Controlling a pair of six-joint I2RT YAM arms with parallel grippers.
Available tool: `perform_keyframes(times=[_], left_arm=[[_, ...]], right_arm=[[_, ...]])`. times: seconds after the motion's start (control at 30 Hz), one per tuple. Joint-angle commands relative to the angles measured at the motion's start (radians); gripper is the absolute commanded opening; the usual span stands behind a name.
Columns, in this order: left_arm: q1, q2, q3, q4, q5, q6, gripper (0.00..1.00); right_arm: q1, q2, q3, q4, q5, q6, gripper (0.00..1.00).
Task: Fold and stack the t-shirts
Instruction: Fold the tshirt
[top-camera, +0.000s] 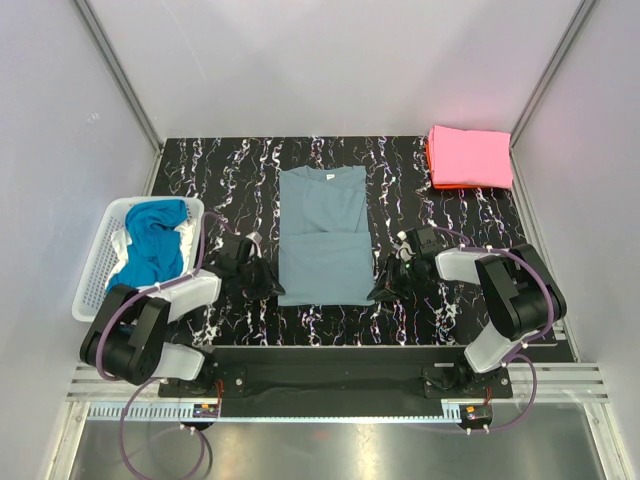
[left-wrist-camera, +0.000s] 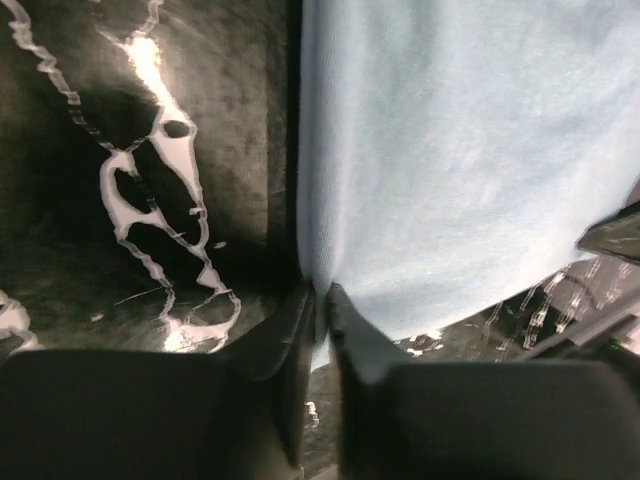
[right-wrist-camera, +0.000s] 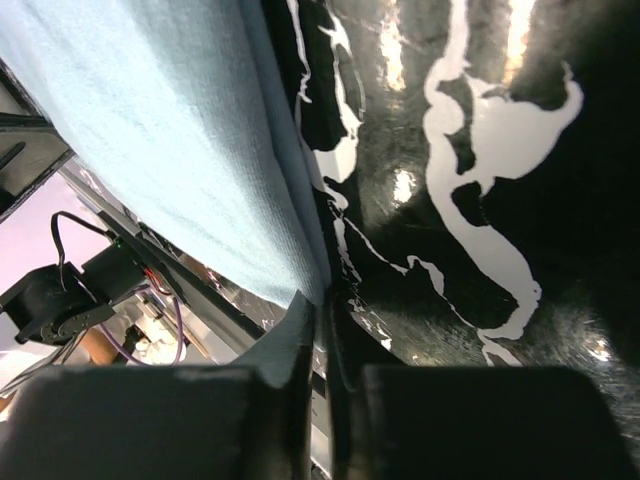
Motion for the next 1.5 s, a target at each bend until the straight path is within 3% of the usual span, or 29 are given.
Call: perform_keyframes(times=[0.0,0.03,0.33,0.63,0.83,1.0,1.2,1.47], left_arm=[[-0.011,0.040,-0.041,-0.065,-0.042,0.034,0.08],[-0.013,0.032,-0.039,-0.065,-0.029,0.031,0.00],[-0.067,-0.155,-0.049,-0.166,-0.029,-0.063,0.00],[-0.090,-0.293,-0.085,-0.246,0.014,-0.140,0.00],[-0.087,-0.329,0.052,-0.401,-0.025,-0.117,0.00],[-0.036,-0.280,0.157,-0.461,0.000,-0.100,0.00],[0.070,-0.200,0.220,-0.404,0.164,-0.124,0.00],[0.136,0.001,0.503,-0.484,0.179,-0.051,0.00]], right_arm=[[0.003,0.008,-0.040,-0.057,0.107,-0.033,0.05],[0.003,-0.001,-0.043,-0.064,0.105,-0.030,0.02],[0.013,-0.138,-0.060,-0.139,0.108,0.002,0.00],[0.109,-0.322,-0.110,-0.174,0.137,0.098,0.00],[0.107,-0.425,-0.002,-0.317,0.191,0.074,0.00],[0.107,-0.399,0.156,-0.401,0.210,0.048,0.00],[0.105,-0.284,0.353,-0.467,0.220,0.007,0.00],[0.063,-0.075,0.632,-0.527,0.214,-0.043,0.00]])
